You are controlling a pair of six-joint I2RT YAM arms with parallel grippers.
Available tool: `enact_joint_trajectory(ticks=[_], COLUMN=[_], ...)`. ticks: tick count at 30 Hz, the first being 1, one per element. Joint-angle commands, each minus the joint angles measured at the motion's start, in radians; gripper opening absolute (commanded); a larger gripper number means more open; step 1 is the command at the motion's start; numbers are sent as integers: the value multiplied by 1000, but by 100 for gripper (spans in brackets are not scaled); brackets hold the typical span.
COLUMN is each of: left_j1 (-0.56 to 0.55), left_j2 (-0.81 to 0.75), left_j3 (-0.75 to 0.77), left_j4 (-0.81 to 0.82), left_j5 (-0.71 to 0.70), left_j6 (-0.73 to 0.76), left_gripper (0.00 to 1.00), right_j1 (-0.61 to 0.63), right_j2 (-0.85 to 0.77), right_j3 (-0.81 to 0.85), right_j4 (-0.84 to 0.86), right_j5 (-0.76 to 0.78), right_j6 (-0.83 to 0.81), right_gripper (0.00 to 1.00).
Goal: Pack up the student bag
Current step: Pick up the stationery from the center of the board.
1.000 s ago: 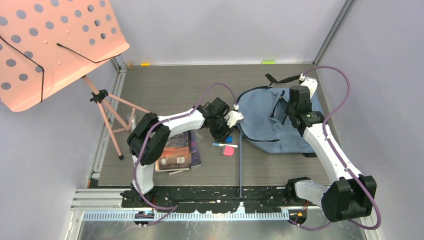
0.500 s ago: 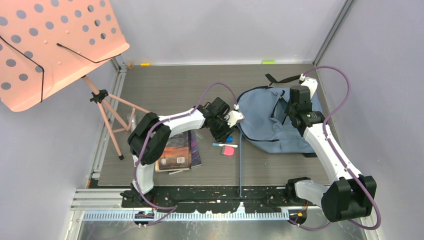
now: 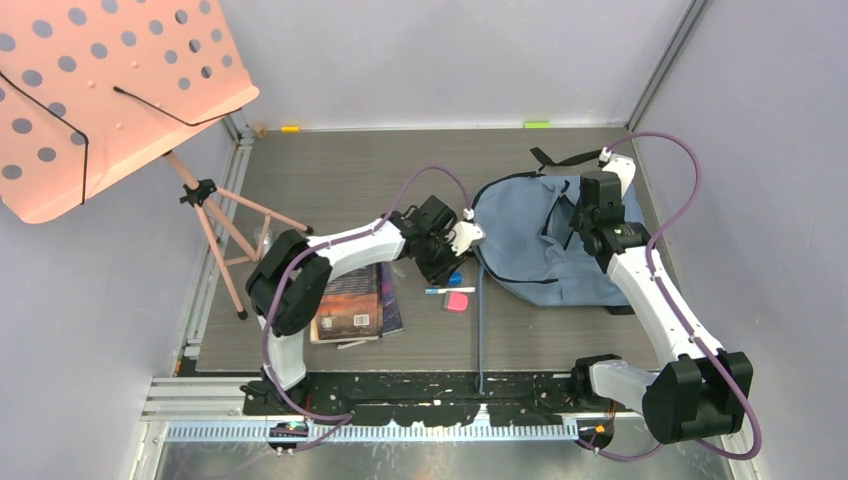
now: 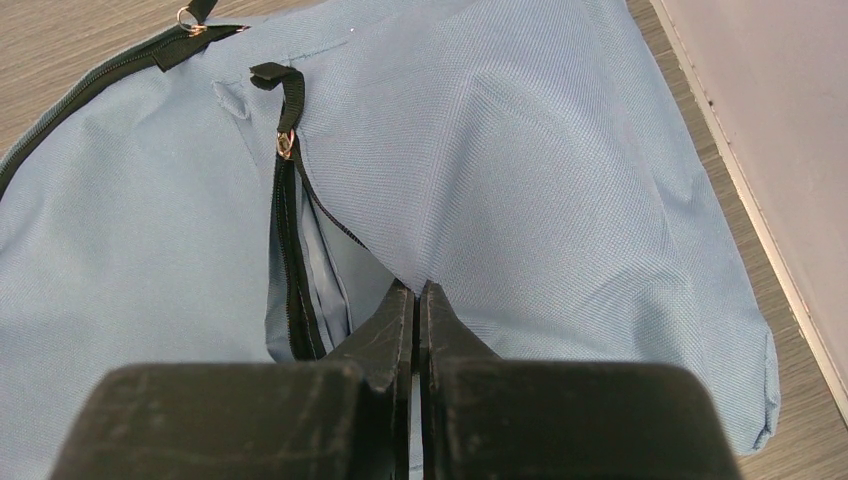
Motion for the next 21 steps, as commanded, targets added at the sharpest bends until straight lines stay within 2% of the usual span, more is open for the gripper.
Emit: enact_joint_trajectory(ticks=[1,8,16,21], left_j1=[-5,-5,-11,-30], left_j2=[-116,-103,-212,-302], left_j3=[-21,-27,-51,-80], left_j4=[2,-45,42,94], left_j5=[-22,-134,12,-47], left_j6=[-50,-194,-451,-564], left_gripper=[14,14,16,14], right_j1=[-3,-3,-3,-2], right_j2=[-11,-6,1,-10], right_j3=[17,17,39,42], right_j4=[51,50,19,2], right_j5=[-10,-13,-76,-158], right_j6=[15,16,46,66], right_gripper=[0,0,0,1])
